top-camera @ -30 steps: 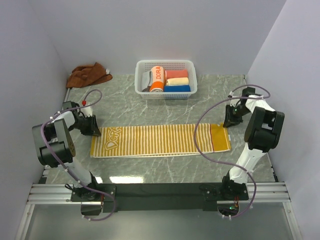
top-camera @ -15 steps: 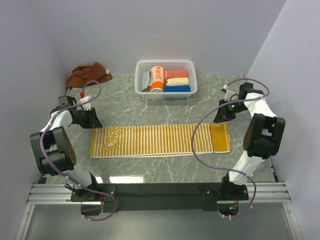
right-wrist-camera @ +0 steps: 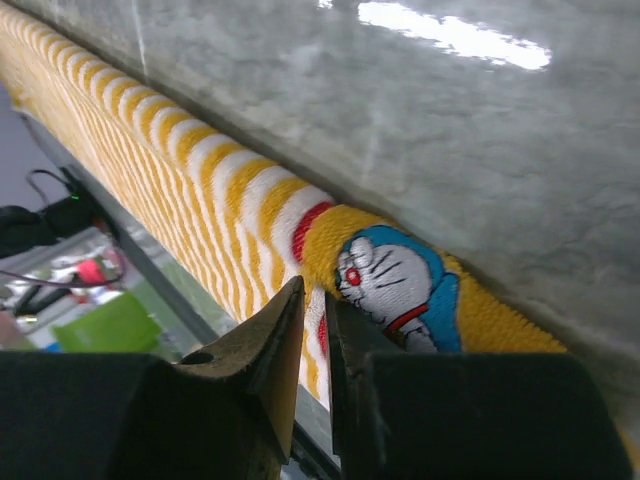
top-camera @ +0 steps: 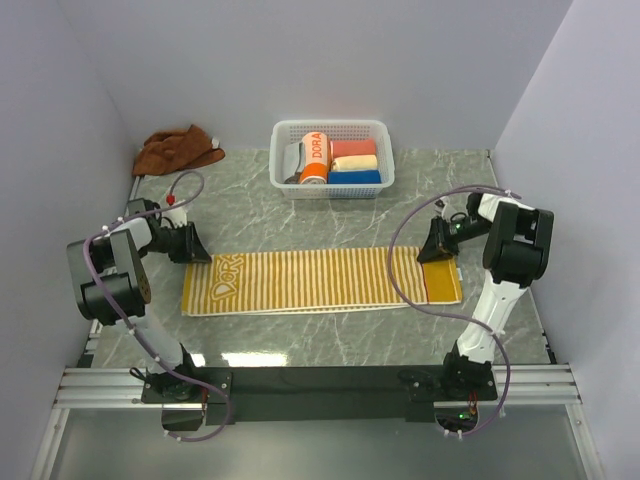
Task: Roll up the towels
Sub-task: Fold the towel
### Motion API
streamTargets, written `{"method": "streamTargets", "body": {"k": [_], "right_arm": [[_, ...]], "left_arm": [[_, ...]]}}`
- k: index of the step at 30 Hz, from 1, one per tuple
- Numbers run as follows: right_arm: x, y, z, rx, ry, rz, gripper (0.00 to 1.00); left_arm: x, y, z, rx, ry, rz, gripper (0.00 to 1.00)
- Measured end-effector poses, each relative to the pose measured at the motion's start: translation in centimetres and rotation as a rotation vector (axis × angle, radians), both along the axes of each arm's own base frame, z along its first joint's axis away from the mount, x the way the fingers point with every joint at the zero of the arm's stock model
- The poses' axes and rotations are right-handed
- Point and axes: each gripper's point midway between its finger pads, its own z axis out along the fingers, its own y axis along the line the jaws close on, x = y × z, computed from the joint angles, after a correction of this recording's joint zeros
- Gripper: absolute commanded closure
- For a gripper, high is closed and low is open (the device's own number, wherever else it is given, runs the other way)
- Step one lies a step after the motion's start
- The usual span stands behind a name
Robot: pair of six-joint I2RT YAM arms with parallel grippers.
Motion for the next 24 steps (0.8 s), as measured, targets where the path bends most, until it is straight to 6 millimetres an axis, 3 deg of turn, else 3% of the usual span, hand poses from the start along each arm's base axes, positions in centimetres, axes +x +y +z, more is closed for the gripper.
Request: {"method": "streamTargets", "body": {"k": [3,11,18,21,24], "right_arm": [[0.1,-0.1,-0.6,0.045,0.052,-0.044,0.79],[1.5,-1.2,-0.7,0.14,0.117,-0.165,0.8],[2.6,-3.0,0.4,0.162,0.104,-0.211,0.71],[3.7,-4.3,1.1,0.137,0.059,-0.216,0.65],[3.9,-5.2,1.1,0.098,0.036,-0.209,0.58]], "left_arm": [[0.0,-0.1,-1.1,-0.02,0.035,0.018,0.8],[0.8,0.3,-1.6,-0.084,0.091,0.08,0.93],[0.9,0.3,-1.6,-0.131,0.13,0.109,0.96],[0.9,0.3,-1.6,-0.133,0.135,0.109,0.96],[0.9,0.3,-1.6,-0.131,0.132,0.103,0.83]]}}
